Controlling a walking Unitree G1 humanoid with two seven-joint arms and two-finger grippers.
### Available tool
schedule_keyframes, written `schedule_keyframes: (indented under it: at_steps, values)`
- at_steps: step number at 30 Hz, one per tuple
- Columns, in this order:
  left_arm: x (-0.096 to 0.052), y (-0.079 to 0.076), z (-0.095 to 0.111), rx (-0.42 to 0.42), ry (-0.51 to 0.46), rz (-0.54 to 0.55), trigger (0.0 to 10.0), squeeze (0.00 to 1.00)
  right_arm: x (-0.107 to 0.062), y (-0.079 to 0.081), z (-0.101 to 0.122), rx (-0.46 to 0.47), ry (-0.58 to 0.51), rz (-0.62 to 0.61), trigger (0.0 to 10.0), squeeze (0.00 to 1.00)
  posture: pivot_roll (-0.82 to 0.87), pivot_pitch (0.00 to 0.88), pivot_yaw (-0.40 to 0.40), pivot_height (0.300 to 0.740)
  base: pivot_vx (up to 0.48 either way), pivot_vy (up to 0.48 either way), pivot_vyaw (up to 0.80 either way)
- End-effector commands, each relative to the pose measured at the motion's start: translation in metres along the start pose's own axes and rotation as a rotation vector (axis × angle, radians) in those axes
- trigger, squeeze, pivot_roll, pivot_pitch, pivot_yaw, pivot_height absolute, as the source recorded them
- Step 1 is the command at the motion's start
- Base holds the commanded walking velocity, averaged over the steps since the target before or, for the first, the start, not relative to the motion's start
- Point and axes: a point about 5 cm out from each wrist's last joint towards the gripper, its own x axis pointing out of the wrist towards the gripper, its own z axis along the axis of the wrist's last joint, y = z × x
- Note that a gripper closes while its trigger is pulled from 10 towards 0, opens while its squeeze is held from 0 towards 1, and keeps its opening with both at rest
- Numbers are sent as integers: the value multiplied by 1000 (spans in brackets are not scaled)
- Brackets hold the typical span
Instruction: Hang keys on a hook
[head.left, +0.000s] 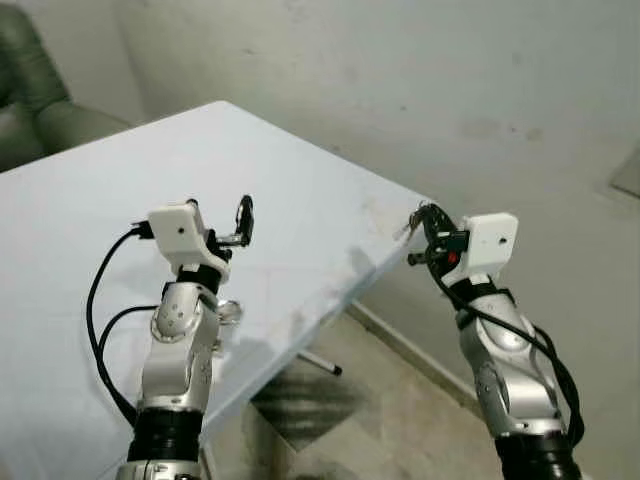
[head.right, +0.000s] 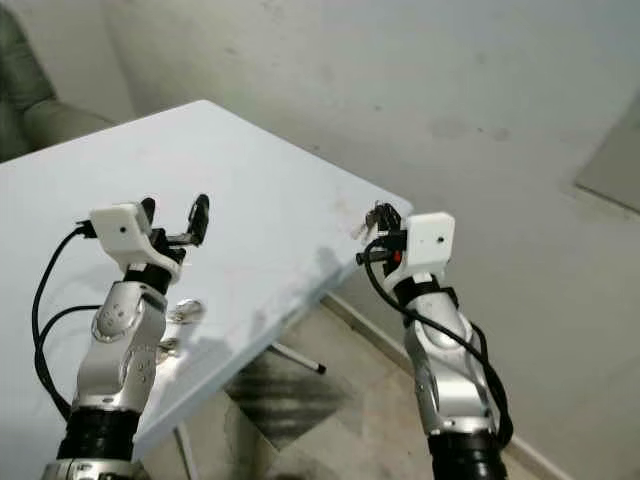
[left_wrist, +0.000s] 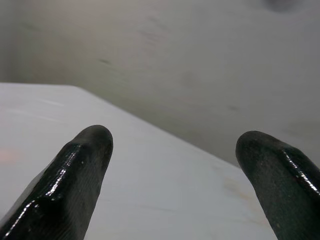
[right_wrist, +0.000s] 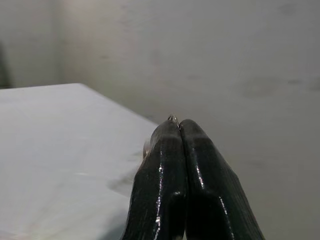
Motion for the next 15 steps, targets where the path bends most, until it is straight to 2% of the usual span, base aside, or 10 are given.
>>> schedule_keyframes:
  at_steps: [1,15]
  values:
    - [2,4,3,21,0,12,10000,0,2,2,7,-2,-26,3,10000,0,-60,0,-35,740,0,0,-775]
    - [2,5,2,21,10,32,10000,0,4,3,8,-1,-29,5,10000,0,-57,0,-39,740,0,0,-776]
